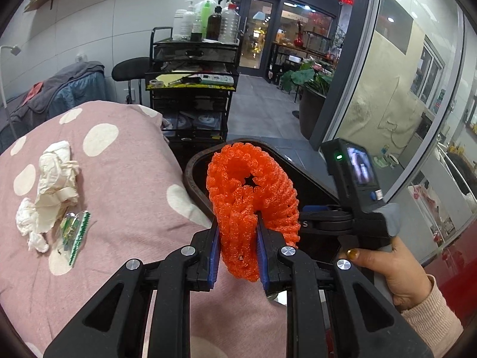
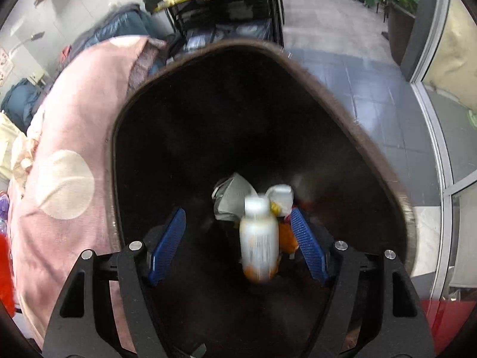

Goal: Collect trash
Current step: 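Open the right tool over the bin while the left tool releases the mesh net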

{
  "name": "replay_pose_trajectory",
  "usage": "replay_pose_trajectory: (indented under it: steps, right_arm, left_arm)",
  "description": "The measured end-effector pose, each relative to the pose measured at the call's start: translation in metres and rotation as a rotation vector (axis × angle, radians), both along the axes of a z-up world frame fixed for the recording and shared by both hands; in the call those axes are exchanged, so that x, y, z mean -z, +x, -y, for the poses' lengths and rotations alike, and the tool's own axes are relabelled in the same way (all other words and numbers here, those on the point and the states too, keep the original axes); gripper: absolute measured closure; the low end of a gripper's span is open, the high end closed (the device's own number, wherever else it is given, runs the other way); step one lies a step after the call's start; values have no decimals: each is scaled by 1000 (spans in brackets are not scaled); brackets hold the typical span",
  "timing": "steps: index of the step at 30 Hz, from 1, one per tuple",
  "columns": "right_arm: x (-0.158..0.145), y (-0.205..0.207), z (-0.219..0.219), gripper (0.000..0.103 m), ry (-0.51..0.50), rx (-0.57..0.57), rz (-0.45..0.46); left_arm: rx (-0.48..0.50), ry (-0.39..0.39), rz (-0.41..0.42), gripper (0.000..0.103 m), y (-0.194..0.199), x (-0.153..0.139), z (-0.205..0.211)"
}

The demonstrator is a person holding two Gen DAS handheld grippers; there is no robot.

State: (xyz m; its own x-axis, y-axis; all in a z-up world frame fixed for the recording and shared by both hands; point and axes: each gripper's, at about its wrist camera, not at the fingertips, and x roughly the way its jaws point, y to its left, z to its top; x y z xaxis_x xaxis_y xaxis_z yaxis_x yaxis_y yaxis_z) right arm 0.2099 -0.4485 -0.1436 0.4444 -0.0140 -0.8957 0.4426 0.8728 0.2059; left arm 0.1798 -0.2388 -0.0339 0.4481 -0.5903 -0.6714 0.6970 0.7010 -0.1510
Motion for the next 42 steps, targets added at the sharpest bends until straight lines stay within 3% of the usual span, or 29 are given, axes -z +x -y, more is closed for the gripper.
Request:
replay_pose_trajectory:
  steps: [4,12,19,30,31,34,35,38,42]
  right_arm:
    - [-17,-21,3,21,-68,58,57]
    - [-49,-66,18,19,-202,177,137]
    - [-72,-98,48,19,-206,294,208]
    - [-81,-114,61,17,-206,332,240]
    - [-82,-115,62,15,-207,332,241]
    - [-83,-116,62,14,-206,337,250]
    - [-83,-117,63,14,-204,340,253]
    - [-85,-116,64,13,-202,347,259]
    - [-87,-117,63,12,-192,352,276]
  left_arm:
    - [28,14,-41,83,6,7,16]
    - [91,74,-65,83,7,15,56]
    - [123,120,-87,83,9,27,86]
    - [150,225,-83,79,13,48,112]
    - [150,232,-82,73,13,49,113]
    - [145,242,-60,35,11,50,111]
    - [142,240,-41,29,9,48,109]
    - [146,237,-11,19,3,44,106]
    - [134,209,23,15,-4,33,96]
